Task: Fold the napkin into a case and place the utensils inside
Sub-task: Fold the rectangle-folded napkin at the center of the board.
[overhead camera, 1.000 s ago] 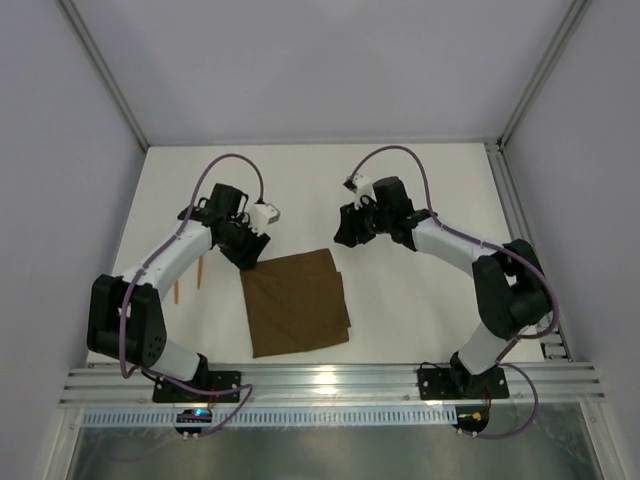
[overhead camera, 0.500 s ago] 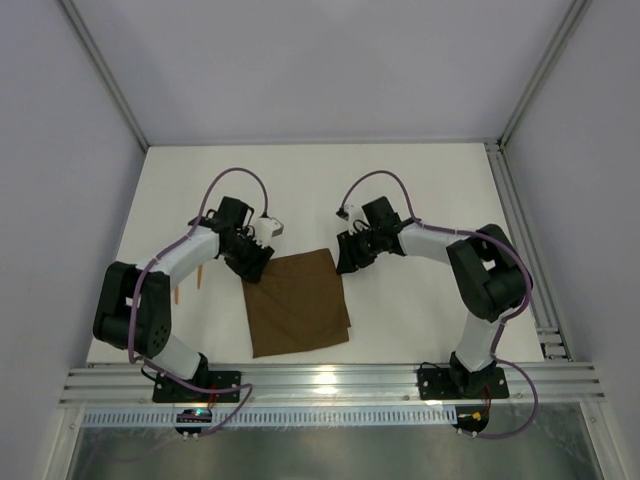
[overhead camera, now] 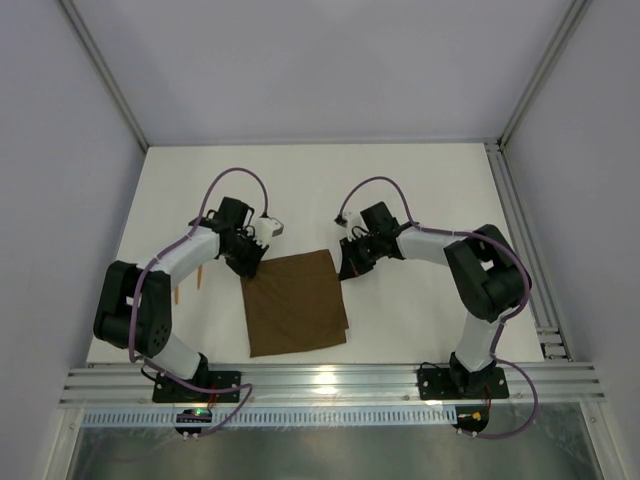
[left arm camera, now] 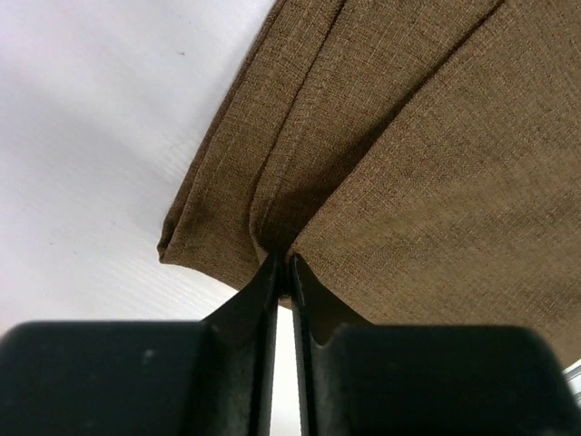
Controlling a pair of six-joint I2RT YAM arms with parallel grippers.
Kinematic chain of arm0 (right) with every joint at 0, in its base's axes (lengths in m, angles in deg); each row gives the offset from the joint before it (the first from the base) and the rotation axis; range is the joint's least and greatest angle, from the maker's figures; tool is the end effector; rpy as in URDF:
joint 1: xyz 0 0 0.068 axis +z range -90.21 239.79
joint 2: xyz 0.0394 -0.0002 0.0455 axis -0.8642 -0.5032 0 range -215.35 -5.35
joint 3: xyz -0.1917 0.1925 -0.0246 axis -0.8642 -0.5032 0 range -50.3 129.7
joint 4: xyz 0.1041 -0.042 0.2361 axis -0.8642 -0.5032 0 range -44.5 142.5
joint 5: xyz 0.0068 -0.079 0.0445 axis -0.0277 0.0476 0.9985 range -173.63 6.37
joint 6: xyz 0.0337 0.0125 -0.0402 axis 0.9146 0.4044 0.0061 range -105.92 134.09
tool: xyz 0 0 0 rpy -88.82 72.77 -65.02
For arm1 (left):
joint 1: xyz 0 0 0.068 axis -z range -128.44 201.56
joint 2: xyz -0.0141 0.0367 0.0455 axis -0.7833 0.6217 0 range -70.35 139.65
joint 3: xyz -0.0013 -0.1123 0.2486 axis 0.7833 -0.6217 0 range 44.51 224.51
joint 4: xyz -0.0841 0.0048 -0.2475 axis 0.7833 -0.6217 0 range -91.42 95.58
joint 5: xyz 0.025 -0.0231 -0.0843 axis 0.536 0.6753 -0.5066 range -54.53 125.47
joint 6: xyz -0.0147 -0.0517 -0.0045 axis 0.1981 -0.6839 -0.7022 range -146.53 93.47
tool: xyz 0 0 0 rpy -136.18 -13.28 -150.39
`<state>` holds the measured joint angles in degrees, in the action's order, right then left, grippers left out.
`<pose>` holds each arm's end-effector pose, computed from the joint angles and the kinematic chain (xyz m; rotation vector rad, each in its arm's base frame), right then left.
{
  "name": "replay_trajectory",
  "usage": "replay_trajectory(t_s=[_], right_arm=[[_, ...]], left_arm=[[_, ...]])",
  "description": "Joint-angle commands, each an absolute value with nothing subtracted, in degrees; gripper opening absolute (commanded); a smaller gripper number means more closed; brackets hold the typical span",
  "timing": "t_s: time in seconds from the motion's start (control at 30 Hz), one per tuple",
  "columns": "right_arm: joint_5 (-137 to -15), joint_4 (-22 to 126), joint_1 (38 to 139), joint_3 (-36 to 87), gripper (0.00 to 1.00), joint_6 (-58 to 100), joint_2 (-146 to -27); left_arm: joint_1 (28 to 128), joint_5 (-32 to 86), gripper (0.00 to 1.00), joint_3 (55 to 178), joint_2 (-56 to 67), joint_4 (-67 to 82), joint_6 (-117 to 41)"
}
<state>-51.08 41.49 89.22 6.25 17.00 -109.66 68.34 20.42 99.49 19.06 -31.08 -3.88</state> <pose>0.2939 0.1880 0.1393 -0.8098 2.5033 0.9395 0.2734 -0.0921 0.1859 0.9953 2.5960 -0.3429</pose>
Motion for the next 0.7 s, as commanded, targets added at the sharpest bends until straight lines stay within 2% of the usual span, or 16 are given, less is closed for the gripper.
replay_trajectory(t_s=[0.0, 0.1, 0.43, 0.47, 0.5, 0.57, 0.67], right_arm=[[-51.02, 41.34, 89.5, 6.48, 0.03, 16.9, -109.16], [-53.31, 40.37, 89.58, 6.48, 0.03, 16.55, -106.87], [-56.3, 39.4, 91.52, 8.85, 0.03, 15.23, -103.96], [-56.91, 38.53, 91.61, 9.2, 0.07, 15.23, -104.4], [-57.87, 38.35, 91.52, 9.55, 0.16, 15.23, -105.01], [-58.58, 39.04, 91.52, 9.29, 0.4, 15.49, -105.37], [-59.2, 39.31, 91.52, 9.55, 0.45, 15.84, -107.12]], left_arm=[[68.44, 19.65, 0.08, 99.7, 17.81, -30.89, -3.86], [68.44, 19.3, 0.08, 99.61, 17.55, -31.24, -3.94], [68.52, 19.47, 0.18, 99.7, 17.19, -31.5, -4.03], [68.44, 19.65, 0.19, 99.79, 17.19, -31.59, -4.03], [68.52, 20.09, 0.2, 99.88, 17.19, -31.77, -4.12], [68.44, 20.44, 0.24, 99.97, 17.11, -32.12, -4.12], [68.52, 20.79, 0.26, 99.97, 16.93, -32.38, -3.94]])
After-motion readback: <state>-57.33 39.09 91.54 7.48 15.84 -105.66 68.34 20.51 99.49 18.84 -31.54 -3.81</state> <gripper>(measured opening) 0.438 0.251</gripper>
